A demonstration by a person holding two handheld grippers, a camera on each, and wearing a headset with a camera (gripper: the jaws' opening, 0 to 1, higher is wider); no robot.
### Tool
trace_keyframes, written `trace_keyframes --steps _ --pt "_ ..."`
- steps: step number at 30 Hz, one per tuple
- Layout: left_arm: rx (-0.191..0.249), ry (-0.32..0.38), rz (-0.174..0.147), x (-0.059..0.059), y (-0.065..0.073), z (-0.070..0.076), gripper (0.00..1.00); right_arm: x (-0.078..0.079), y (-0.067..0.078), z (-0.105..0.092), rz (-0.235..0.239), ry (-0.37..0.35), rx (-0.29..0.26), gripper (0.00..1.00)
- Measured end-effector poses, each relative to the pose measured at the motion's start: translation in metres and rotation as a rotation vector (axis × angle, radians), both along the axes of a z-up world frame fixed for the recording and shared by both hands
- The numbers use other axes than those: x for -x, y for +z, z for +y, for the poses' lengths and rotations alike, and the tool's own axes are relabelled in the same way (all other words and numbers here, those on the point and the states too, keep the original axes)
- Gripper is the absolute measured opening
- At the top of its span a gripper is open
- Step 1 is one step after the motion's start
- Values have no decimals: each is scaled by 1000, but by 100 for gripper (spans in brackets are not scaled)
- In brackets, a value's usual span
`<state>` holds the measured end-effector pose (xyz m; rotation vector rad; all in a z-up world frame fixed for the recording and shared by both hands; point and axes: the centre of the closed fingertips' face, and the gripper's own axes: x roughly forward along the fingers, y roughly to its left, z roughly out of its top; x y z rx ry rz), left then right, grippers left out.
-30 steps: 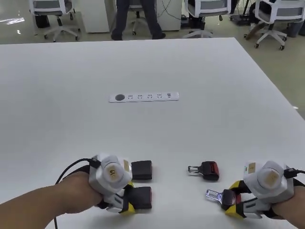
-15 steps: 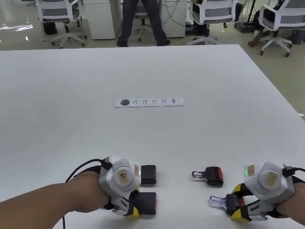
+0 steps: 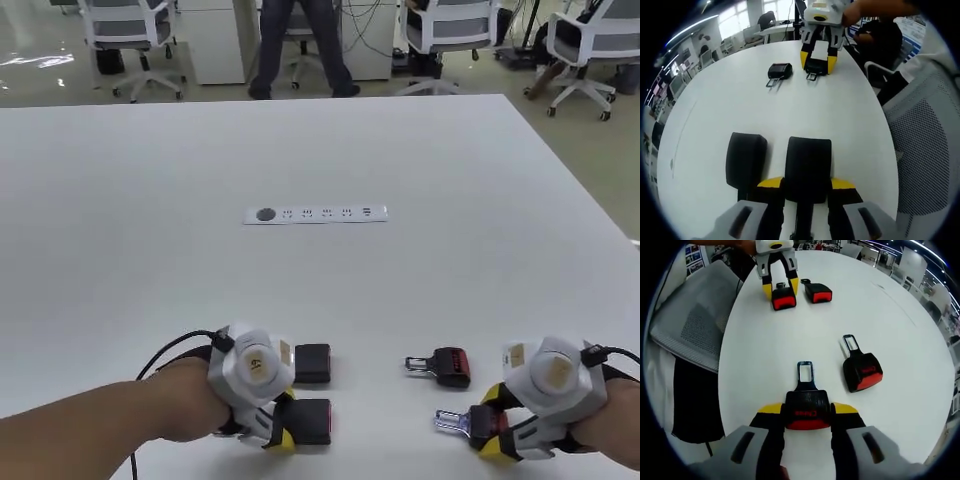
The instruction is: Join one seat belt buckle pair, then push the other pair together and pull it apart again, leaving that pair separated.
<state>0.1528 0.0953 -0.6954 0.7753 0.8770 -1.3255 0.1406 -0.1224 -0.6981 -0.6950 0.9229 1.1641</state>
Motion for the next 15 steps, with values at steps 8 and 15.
trace_keyframes --steps 8,15 --pt "-3 9 2 0 -1 0 34 0 0 33 -8 10 -42 34" --pt "-8 8 2 1 -1 -1 34 4 0 65 -15 25 -76 34"
